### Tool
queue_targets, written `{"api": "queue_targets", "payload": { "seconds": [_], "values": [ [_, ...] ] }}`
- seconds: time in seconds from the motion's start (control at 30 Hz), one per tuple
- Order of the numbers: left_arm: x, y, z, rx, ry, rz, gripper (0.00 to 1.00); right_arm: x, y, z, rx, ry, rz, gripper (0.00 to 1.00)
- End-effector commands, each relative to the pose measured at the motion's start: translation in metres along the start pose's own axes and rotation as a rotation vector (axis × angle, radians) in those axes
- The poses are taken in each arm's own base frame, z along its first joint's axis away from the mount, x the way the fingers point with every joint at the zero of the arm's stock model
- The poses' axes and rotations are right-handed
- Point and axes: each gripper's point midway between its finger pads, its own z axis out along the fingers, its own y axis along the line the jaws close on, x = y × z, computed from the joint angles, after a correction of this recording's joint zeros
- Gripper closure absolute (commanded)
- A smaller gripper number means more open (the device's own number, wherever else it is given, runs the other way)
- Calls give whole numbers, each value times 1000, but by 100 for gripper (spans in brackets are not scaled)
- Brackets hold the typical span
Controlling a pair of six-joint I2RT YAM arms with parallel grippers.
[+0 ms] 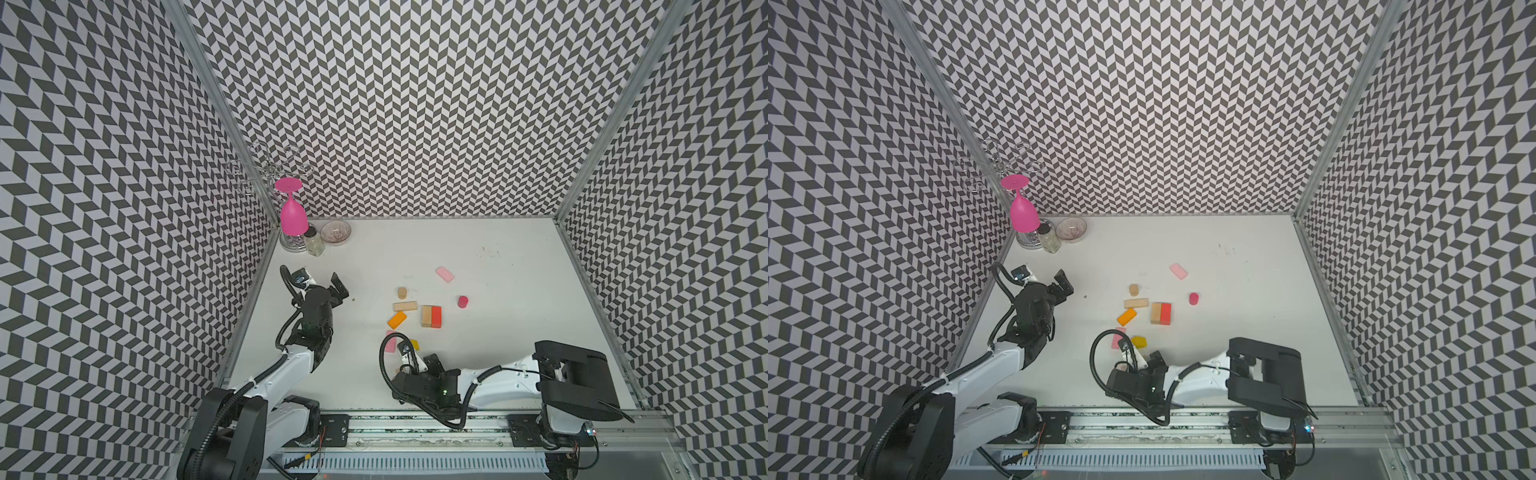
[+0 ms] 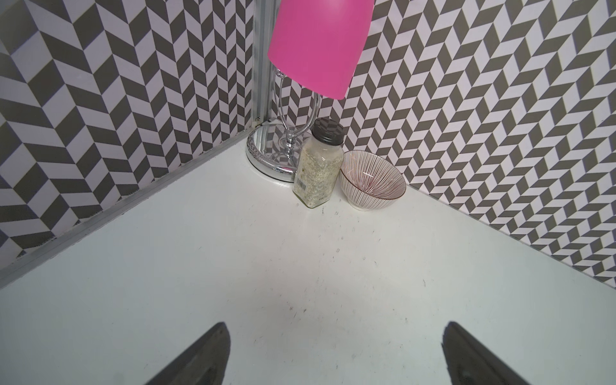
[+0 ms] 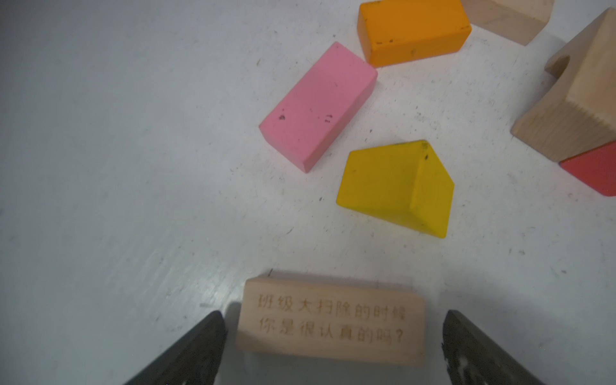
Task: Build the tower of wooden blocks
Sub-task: 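Lower the right gripper and grasp the printed wood bar, then lift and carry the printed wood bar with the right gripper over the arches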
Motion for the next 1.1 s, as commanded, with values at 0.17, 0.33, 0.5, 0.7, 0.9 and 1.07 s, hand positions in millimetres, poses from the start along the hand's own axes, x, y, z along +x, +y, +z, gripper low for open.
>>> {"api": "queue_targets", "payload": {
  "seconds": [0.17, 0.33, 0.5, 0.7, 0.9, 1.07],
  "values": [
    [-9, -7, 1, 14, -20, -8, 0, 1, -6, 11, 98, -5, -15, 6],
    [-9, -7, 1, 15, -20, -8, 0, 2, -5, 11, 103, 6, -12, 19],
    [-9, -7, 1, 14, -20, -6, 0, 3, -8, 8, 112, 5, -1, 26],
    [-10, -6, -1, 18, -23, -10, 0, -2, -13, -1, 138, -15, 17, 34],
    [-10, -4, -2, 11, -26, -13, 0, -28, -26, -27, 156, -94, 74, 43],
    [-10, -4, -4, 12, -26, -15, 0, -58, -43, -53, 195, -186, 138, 45]
  ]
}}
